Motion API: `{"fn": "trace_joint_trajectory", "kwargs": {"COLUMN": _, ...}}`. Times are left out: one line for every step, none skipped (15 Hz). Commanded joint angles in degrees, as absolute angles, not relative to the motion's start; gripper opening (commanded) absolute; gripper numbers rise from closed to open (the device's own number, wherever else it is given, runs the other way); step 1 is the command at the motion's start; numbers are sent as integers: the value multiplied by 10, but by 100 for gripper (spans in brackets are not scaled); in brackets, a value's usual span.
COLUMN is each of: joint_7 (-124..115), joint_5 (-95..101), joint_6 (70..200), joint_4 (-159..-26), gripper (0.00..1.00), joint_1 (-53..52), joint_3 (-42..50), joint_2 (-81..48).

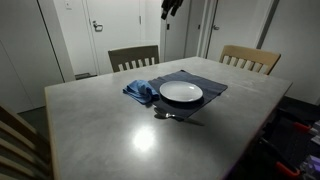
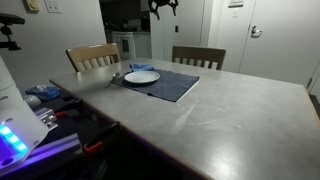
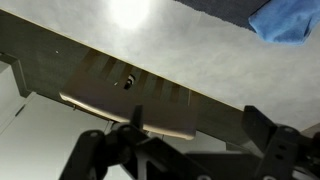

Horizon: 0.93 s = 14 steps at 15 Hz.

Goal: Use the blue towel to wipe the white plate

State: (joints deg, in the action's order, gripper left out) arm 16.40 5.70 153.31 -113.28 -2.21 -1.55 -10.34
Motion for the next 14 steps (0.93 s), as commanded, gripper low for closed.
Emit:
{"fn": "trace_joint_trajectory", "kwargs": {"joint_7": 210, "joint_5": 40, "joint_6": 1514, "joint_4": -1065, "gripper": 100, "joint_1": -12, "joint_3": -38, "joint_2": -158}}
{"fn": "trace_joint_trajectory", "kwargs": {"joint_7": 174, "joint_5": 57, "joint_6": 1530, "joint_4": -1103, "gripper": 100, "joint_1": -18, "joint_3": -31, "joint_2": -129}}
{"fn": "trace_joint_trajectory", "kwargs": {"joint_7": 179, "joint_5": 56, "joint_6": 1529, "joint_4": -1092, "gripper": 100, "joint_1": -18, "joint_3": -34, "joint_2": -139}}
{"fn": "trace_joint_trajectory", "kwargs": {"joint_7": 181, "joint_5": 56, "joint_6": 1529, "joint_4": -1085, "gripper": 100, "joint_1": -18, "joint_3": -35, "joint_2": -147}}
{"fn": "trace_joint_trajectory", "kwargs": {"joint_7": 182, "joint_5": 57, "joint_6": 1529, "joint_4": -1081, "gripper": 100, "joint_1": -17, "joint_3": -35, "joint_2": -150}}
{"fn": "trace_joint_trajectory", "kwargs": {"joint_7": 178, "joint_5": 62, "joint_6": 1526, "joint_4": -1080, "gripper": 100, "joint_1": -20, "joint_3": -33, "joint_2": -150}}
{"fn": "trace_joint_trajectory", "kwargs": {"joint_7": 174, "joint_5": 69, "joint_6": 1507, "joint_4": -1070, "gripper": 100, "joint_1": -25, "joint_3": -33, "joint_2": -158}}
{"fn": "trace_joint_trajectory", "kwargs": {"joint_7": 179, "joint_5": 50, "joint_6": 1472, "joint_4": -1051, "gripper": 100, "joint_1": -24, "joint_3": -45, "joint_2": -174}}
{"fn": "trace_joint_trajectory", "kwargs": {"joint_7": 179, "joint_5": 34, "joint_6": 1435, "joint_4": -1036, "gripper": 100, "joint_1": -25, "joint_3": -53, "joint_2": -185}}
{"fn": "trace_joint_trajectory", "kwargs": {"joint_7": 181, "joint_5": 19, "joint_6": 1406, "joint_4": -1021, "gripper": 100, "joint_1": -26, "joint_3": -62, "joint_2": -198}}
{"fn": "trace_joint_trajectory", "kwargs": {"joint_7": 177, "joint_5": 6, "joint_6": 1378, "joint_4": -1002, "gripper": 100, "joint_1": -28, "joint_3": -70, "joint_2": -214}}
{"fn": "trace_joint_trajectory", "kwargs": {"joint_7": 174, "joint_5": -2, "joint_6": 1357, "joint_4": -987, "gripper": 100, "joint_1": -31, "joint_3": -75, "joint_2": -225}}
{"fn": "trace_joint_trajectory", "kwargs": {"joint_7": 172, "joint_5": -5, "joint_6": 1345, "joint_4": -970, "gripper": 100, "joint_1": -34, "joint_3": -79, "joint_2": -241}}
{"fn": "trace_joint_trajectory", "kwargs": {"joint_7": 169, "joint_5": -5, "joint_6": 1339, "joint_4": -953, "gripper": 100, "joint_1": -37, "joint_3": -81, "joint_2": -257}}
